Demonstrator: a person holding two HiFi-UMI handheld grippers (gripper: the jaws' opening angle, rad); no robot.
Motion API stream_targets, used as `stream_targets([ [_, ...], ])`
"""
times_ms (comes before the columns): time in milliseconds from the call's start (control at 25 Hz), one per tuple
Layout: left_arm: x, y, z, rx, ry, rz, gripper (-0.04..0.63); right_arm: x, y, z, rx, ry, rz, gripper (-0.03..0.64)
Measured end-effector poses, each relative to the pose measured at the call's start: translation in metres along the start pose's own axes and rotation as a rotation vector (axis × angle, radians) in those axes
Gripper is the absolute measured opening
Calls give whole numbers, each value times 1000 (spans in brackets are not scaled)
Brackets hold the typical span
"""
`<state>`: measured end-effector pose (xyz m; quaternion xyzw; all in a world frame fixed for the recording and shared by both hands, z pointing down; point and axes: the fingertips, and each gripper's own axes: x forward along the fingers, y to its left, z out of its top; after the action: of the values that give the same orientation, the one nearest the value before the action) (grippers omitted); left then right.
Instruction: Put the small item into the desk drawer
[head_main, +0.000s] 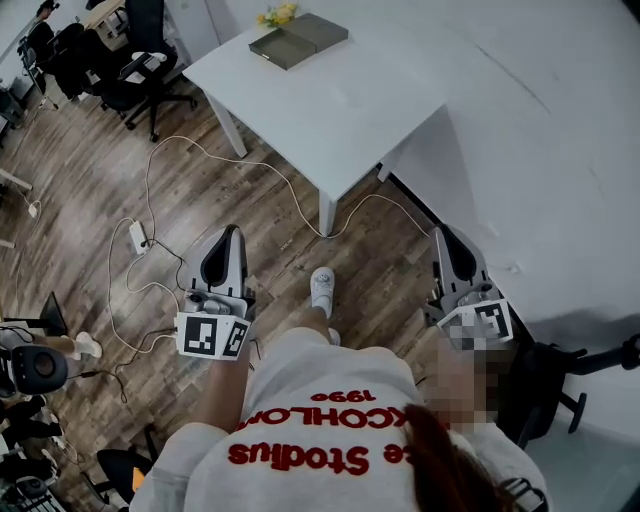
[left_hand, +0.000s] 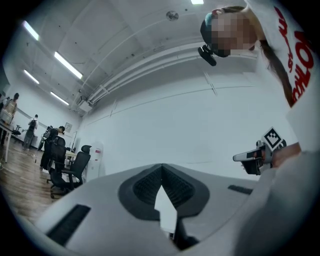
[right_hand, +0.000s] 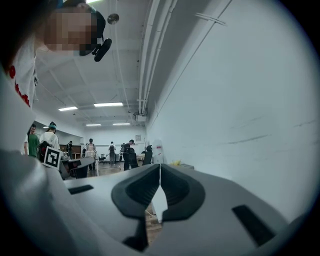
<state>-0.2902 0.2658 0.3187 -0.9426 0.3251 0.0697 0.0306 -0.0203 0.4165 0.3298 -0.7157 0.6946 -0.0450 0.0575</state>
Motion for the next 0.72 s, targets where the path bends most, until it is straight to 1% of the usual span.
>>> stream_targets([
  [200,57,17,-6,1,-11,-6,6,47,-31,0,14,9,-5,8],
  [520,141,57,-8,-18,-30,-15,6,121,-53,22,-6,2,0,8],
  [720,185,76,-15,-39,-42,-24,6,155,-68,36,-28,-3,-11,8],
])
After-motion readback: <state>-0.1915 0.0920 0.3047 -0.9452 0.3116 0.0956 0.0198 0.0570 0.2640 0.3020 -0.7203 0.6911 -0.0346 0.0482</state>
